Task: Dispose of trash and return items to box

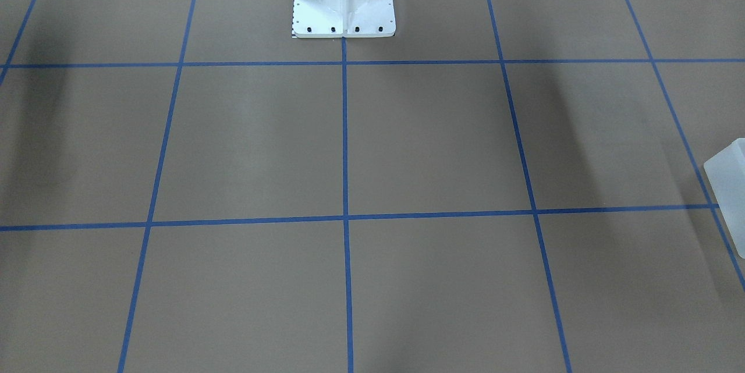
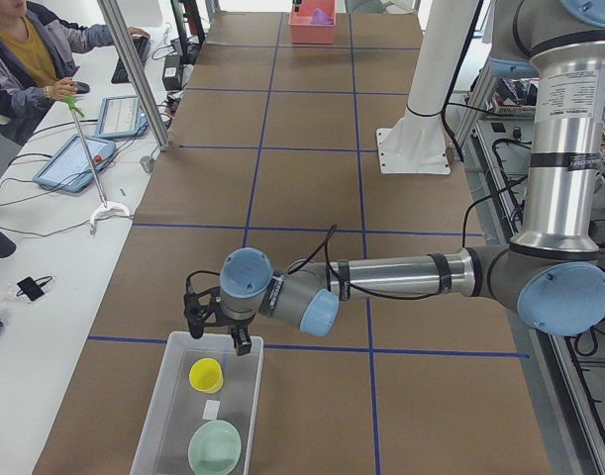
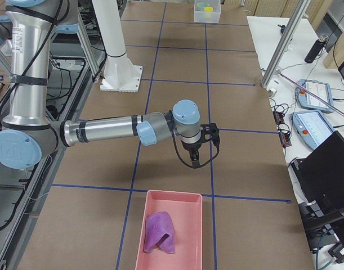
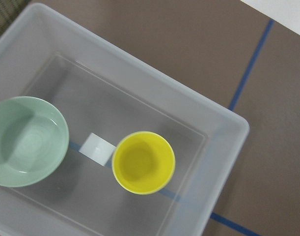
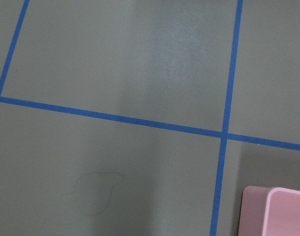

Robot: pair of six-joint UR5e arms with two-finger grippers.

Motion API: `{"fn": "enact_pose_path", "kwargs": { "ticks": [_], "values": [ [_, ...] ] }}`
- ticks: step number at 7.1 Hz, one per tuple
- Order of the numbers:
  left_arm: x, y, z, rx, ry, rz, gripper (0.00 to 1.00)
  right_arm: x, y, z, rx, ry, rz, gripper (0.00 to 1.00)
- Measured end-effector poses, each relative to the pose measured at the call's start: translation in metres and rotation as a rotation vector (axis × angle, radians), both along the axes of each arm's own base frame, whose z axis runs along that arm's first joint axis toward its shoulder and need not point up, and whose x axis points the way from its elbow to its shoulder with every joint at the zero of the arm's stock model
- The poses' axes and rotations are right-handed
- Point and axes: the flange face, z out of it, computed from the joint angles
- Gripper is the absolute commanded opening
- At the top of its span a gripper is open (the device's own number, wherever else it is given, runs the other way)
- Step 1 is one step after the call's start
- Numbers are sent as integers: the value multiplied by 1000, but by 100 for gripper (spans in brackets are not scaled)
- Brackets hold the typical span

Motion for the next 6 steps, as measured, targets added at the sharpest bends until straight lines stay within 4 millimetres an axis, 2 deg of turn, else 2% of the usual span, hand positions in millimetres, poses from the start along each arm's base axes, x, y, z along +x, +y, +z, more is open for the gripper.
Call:
{"fn": "enact_pose_path", "kwargs": {
  "ticks": [1,2,3,5,6],
  "values": [
    [27,33,-29,43,-2,81,99,-1,0,2,-4,4,-2,100],
    [42,61,-45,93,-13,158,99,-2,1,6,-10,10,-4,100],
    [53,79,-54,148,-27,228,99,-3,2,9,-14,15,-6,100],
    [80,98,-67,208,-43,339,99,-10,1,8,-11,16,-22,100],
    [89,103,-67,218,-49,384,99,-17,-1,6,-7,17,-35,100]
  ]
}}
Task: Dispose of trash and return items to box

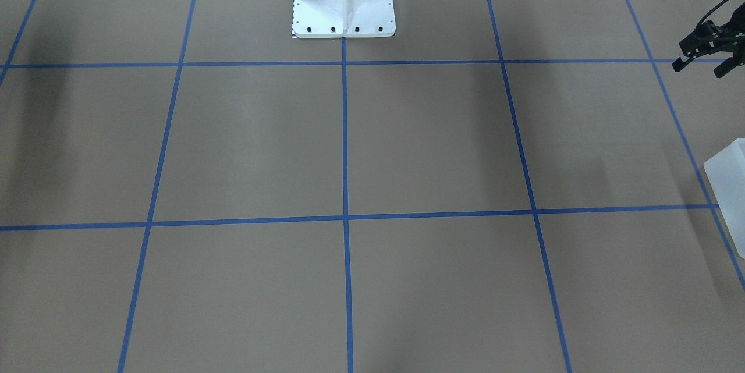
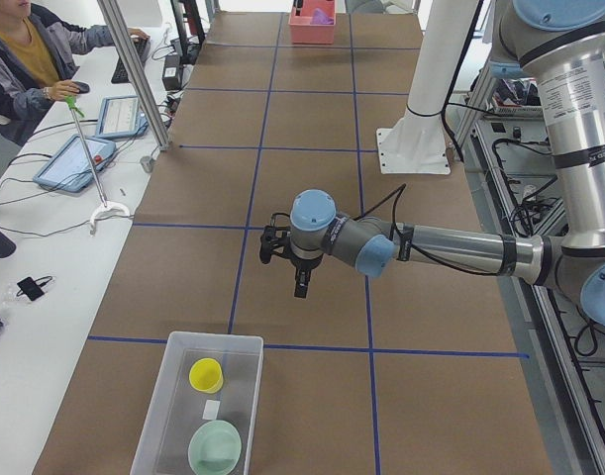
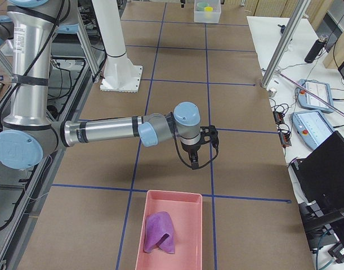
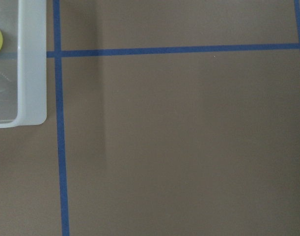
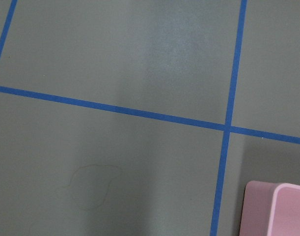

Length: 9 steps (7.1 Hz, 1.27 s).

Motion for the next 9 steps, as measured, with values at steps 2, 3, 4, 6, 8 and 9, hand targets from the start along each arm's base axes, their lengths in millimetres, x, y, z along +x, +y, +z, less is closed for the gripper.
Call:
{"fn": "enact_pose_path", "kwargs": {
  "ticks": [2,3,4,6,8,9],
  "values": [
    [4,1,6,37,-40,121,99,-6,-2,-2,5,1,-12,100],
    [0,0,2,50,-56,144,99,-7,-1,-1,4,3,-14,100],
    [-5,-1,-2,54,-65,144,99,-6,2,2,1,4,-17,100],
    [-5,-11,-15,43,-76,144,99,-6,5,5,-4,6,-20,100],
    [-12,-19,-24,49,-93,121,99,-6,6,6,-6,6,-20,100],
    [-15,-21,-25,50,-101,112,99,-6,6,6,-6,6,-20,100]
  ]
}}
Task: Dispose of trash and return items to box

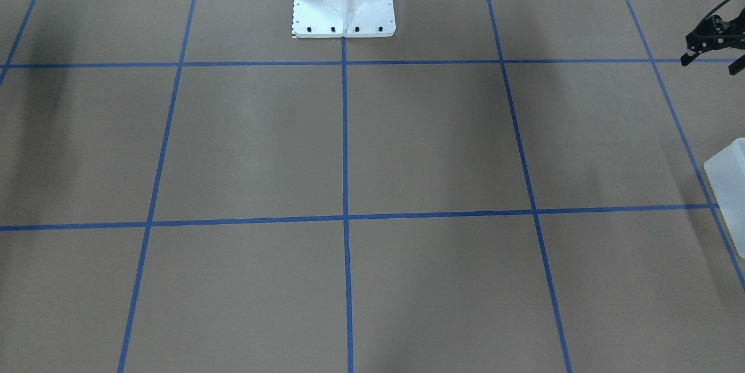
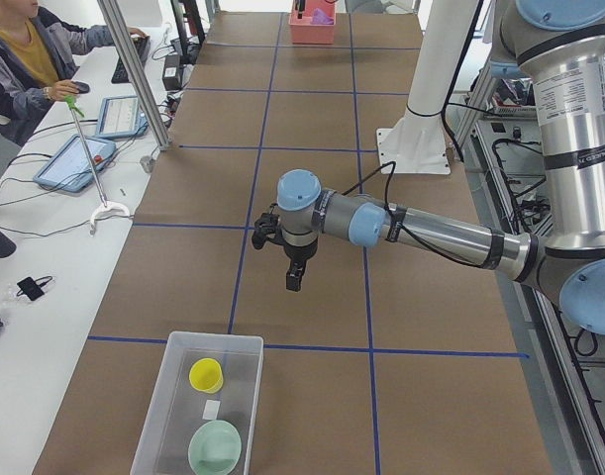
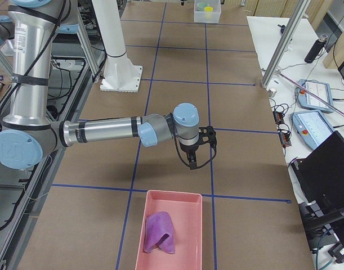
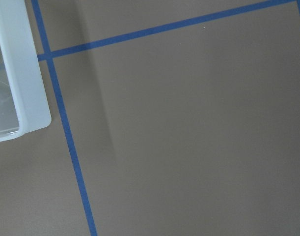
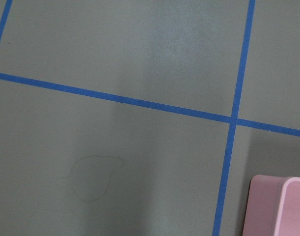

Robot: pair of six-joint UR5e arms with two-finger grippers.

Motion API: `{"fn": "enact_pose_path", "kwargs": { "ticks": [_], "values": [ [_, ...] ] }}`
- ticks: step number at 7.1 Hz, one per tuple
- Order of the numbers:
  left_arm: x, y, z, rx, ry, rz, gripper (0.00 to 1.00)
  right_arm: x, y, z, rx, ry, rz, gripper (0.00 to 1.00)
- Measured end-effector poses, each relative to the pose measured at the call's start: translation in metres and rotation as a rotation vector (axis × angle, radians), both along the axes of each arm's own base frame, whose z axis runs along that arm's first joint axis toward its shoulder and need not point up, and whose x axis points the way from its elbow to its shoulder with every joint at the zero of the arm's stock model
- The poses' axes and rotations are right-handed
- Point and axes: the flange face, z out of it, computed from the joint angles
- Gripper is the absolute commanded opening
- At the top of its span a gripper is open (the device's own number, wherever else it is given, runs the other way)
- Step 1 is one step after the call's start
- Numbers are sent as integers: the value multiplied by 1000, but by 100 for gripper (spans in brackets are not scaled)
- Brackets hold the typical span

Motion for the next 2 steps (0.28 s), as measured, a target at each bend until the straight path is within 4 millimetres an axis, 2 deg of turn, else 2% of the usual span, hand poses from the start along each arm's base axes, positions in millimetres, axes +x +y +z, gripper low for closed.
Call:
{"fn": "enact_pose_path", "kwargs": {
  "ticks": [2],
  "values": [
    [-1,-3,-4,9,-2,-7,99,0,1,0,-1,-1,0,100]
  ]
}}
